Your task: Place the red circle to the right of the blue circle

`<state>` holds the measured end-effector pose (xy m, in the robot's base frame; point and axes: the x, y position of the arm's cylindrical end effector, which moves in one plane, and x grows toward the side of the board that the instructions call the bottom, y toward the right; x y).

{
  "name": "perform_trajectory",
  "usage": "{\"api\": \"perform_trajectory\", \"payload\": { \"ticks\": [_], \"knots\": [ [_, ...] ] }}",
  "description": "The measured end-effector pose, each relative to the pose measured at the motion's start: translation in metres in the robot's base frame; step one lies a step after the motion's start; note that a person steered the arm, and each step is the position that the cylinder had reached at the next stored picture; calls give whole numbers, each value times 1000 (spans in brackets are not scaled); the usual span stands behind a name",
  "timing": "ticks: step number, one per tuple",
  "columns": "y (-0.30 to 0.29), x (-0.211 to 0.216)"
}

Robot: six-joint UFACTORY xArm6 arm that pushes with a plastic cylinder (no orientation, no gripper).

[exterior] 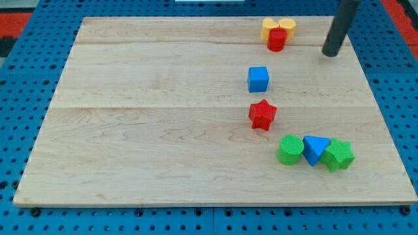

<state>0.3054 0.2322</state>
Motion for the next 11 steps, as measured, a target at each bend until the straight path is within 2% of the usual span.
{"api": "perform_trajectory", "payload": {
  "ticks": [1,2,3,4,5,6,7,8,9,10,11],
  "knots": [
    [29,19],
    [27,11],
    [-29,0],
    [-15,-27],
    [-30,-70],
    [-59,-80],
    [-111,-112],
    [-157,-109],
    [-185,-83],
    [-125,-70],
    [-117,-55]
  ]
}}
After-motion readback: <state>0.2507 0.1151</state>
